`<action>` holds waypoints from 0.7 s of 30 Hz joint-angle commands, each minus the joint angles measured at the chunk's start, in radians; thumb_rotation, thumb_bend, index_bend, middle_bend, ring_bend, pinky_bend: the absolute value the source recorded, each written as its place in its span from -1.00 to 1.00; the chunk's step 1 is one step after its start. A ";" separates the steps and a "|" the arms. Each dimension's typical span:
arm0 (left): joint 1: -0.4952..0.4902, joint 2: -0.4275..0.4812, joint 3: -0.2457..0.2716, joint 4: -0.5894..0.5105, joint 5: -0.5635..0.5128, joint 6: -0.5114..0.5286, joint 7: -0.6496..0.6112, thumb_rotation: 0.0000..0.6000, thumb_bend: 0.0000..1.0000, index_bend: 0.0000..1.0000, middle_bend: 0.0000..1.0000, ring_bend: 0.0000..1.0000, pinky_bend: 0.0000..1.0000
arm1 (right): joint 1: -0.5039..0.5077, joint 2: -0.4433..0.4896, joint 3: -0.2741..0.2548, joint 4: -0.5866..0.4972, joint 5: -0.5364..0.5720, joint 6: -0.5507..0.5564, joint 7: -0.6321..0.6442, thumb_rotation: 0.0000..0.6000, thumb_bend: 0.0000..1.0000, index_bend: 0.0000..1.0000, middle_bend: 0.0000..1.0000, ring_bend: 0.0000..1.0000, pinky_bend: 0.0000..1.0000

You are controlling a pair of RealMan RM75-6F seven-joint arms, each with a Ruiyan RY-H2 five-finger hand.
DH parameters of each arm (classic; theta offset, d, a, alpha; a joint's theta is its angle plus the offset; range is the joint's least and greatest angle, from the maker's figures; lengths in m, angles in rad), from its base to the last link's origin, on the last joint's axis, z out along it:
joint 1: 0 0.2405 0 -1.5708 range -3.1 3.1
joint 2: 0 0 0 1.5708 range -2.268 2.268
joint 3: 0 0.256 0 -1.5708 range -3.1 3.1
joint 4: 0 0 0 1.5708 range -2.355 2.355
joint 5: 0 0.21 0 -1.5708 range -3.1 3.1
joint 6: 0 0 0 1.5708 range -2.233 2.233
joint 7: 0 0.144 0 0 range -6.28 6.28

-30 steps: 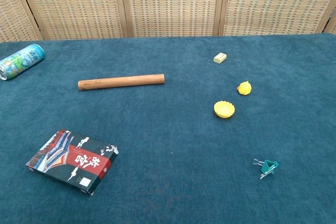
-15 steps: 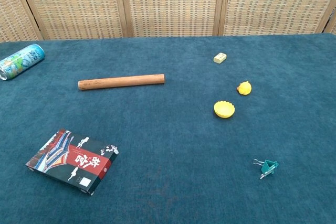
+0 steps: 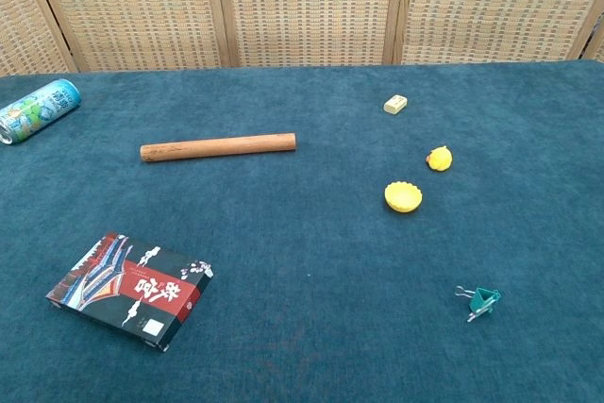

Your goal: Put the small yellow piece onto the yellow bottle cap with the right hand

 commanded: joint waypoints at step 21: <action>-0.016 -0.014 -0.006 0.020 -0.027 -0.040 0.003 1.00 -0.90 -1.00 -1.00 -1.00 -1.00 | 0.482 -0.233 0.253 0.058 0.383 -0.489 -0.303 1.00 -0.61 -0.32 -0.82 -1.00 -0.77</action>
